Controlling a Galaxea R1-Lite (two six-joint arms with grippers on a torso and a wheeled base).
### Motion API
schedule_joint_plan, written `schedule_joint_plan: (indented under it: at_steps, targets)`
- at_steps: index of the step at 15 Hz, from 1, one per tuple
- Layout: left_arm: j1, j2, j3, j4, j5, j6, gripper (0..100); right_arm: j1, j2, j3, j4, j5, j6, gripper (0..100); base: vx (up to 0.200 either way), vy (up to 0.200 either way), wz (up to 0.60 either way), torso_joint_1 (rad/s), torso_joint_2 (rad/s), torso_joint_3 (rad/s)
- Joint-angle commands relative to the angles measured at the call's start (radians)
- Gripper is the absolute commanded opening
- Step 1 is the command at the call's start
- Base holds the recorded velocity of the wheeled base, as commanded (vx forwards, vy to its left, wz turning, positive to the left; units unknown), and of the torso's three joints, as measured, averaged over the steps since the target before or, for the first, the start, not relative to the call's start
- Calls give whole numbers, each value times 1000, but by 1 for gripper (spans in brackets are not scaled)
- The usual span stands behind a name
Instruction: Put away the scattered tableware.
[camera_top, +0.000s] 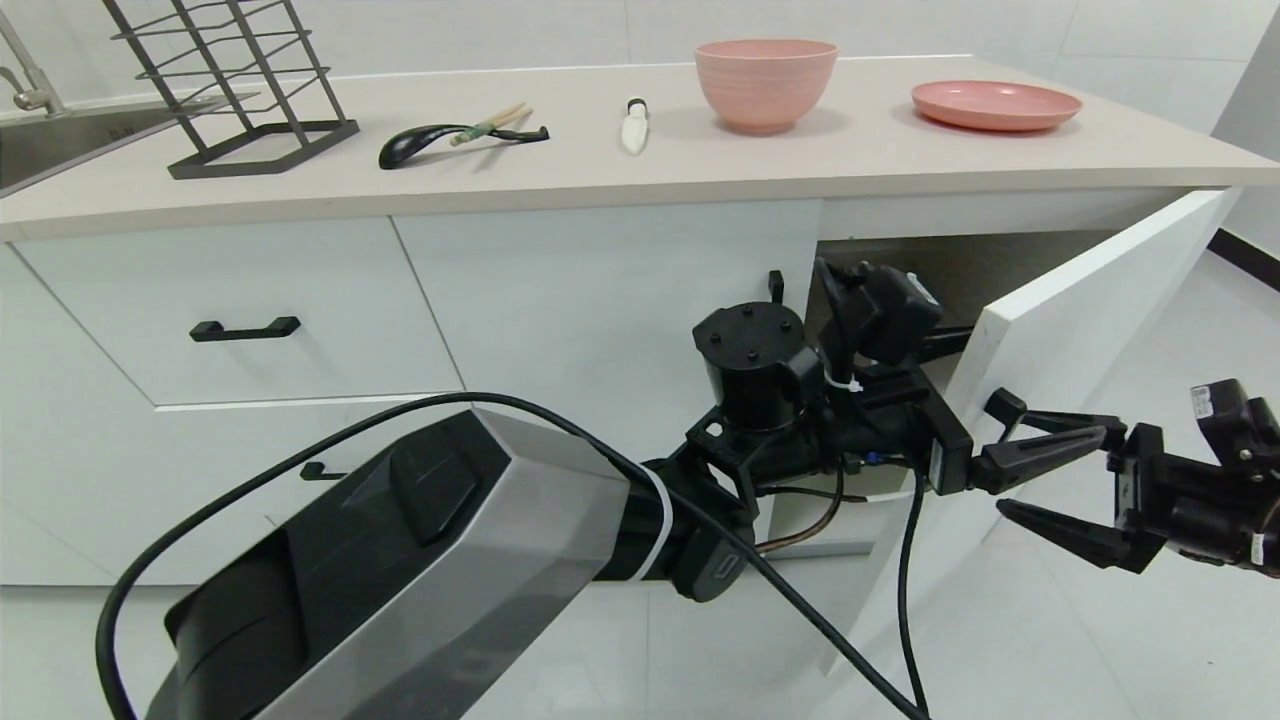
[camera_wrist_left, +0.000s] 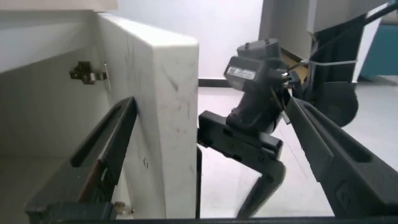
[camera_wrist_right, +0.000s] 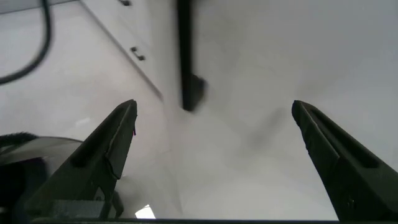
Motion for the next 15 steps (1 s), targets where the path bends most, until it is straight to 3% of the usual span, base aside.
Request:
schedule_joint_plan:
  at_steps: [1,3,5,6,7,10,13,15]
  targets:
    - [-1,19,-3,0,3,0,100,-17,20,20,0,-5,7,100,0,0,0,0,0,0]
    - [-6,22,-4,0,28,0,100,-17,-14,35,0,-5,2,100,0,0,0,0,0,0]
    - [-6,30,-6,12,92,0,100,-17,-120,118,-3,-13,-1,100,0,0,0,0,0,0]
    - [-7,30,-11,39,205,1,100,-20,-236,189,-5,-16,1,100,0,0,0,0,0,0]
    - [-6,30,-17,46,245,1,100,-20,-335,236,-5,-17,2,100,0,0,0,0,0,0]
    - [-4,39,-15,46,259,1,100,-35,-572,357,6,-24,1,100,0,0,0,0,0,0]
    - [-7,46,-6,36,288,1,100,-72,-741,356,15,-40,-4,100,0,0,0,0,0,0]
    - [-52,42,12,3,308,-7,100,-75,-853,356,23,-42,-4,100,0,0,0,0,0,0]
